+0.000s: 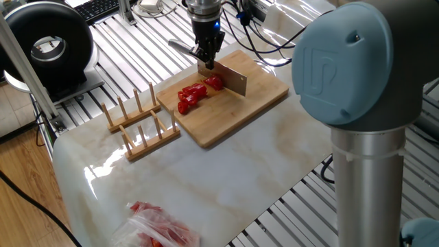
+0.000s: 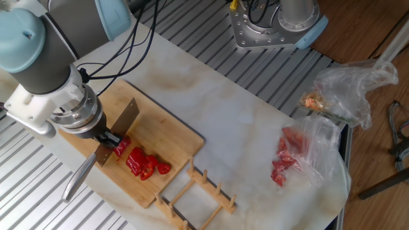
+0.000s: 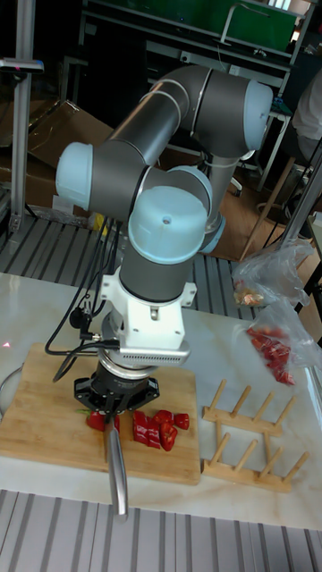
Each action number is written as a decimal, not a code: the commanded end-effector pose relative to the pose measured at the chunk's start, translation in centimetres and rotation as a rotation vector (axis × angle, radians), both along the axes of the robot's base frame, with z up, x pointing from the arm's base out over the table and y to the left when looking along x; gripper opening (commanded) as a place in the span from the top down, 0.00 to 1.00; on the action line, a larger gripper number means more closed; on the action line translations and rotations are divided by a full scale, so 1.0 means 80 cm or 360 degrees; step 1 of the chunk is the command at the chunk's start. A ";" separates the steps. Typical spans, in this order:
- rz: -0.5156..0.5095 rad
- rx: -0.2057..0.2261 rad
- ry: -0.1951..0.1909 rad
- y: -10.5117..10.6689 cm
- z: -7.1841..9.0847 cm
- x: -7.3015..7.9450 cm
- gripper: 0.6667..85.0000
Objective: Chop the chili peppers
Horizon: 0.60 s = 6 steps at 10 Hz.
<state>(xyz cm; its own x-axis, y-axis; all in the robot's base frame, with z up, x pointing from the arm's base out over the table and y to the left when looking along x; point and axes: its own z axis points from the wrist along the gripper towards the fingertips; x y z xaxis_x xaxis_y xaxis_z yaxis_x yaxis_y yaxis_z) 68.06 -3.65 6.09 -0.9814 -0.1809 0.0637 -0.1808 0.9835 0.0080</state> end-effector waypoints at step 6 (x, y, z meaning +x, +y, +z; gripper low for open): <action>0.0020 0.0013 0.0011 -0.003 0.015 -0.006 0.99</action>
